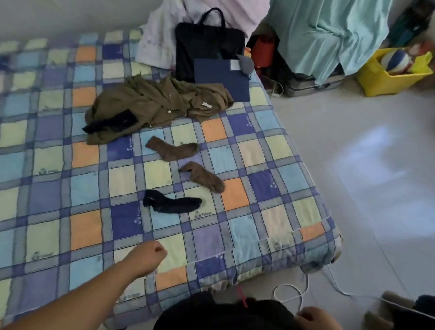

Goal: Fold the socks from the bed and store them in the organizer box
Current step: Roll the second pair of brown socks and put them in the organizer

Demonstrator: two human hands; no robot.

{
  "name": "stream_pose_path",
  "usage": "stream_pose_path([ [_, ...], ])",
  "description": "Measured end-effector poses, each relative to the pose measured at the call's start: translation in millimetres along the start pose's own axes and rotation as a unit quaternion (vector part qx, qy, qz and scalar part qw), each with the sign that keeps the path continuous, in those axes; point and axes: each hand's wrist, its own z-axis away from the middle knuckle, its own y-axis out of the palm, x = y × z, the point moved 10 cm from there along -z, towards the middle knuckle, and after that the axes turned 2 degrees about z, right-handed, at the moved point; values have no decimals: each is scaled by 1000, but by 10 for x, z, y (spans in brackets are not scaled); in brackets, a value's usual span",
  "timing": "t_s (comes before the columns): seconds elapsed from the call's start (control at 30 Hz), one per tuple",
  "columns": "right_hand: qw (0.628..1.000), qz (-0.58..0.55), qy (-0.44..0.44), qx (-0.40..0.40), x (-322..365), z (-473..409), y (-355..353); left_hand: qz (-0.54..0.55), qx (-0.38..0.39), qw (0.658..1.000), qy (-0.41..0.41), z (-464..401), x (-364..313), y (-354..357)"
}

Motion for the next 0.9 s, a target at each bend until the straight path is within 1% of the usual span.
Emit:
stream_pose_path([
  [0.1, 999, 46, -10, 11, 155, -171, -264, 66, -39, 997, -8, -74, -154, -182],
  [0.17, 997, 77, -23, 7, 298, -322, -479, 74, -38, 996, -15, -110, -183, -117],
  [0.27, 987, 135, -86, 23, 634, -562, -754, 88, -25, 994, -53, -81, -129, 146],
  [0.33, 976, 173, -123, 38, 875, -721, -956, 120, -29, 989, -84, -22, -97, 370],
  [0.43, 958, 227, -166, 54, 1250, -1000, -1282, 163, -34, 977, -136, 68, -133, 747],
  [0.5, 947, 258, -183, 61, 1499, -1203, -1462, 167, -20, 973, -157, 62, -233, 984],
  [0.57, 937, 281, -200, 64, 1791, -1459, -1582, 194, -23, 965, -175, -25, -330, 1107],
  [0.63, 936, 274, -208, 72, 2043, -1651, -1638, 221, -25, 957, -185, -100, -432, 1136],
  [0.73, 944, 245, -209, 70, 2451, -2038, -1659, 259, -16, 951, -166, -414, -596, 1047],
  [0.83, 949, 212, -232, 33, 2969, -2451, -1607, 258, -57, 953, -150, -873, -533, 708],
  [0.9, 949, 194, -246, 27, 3325, -2727, -1505, 251, -85, 953, -148, -1243, -420, 445],
])
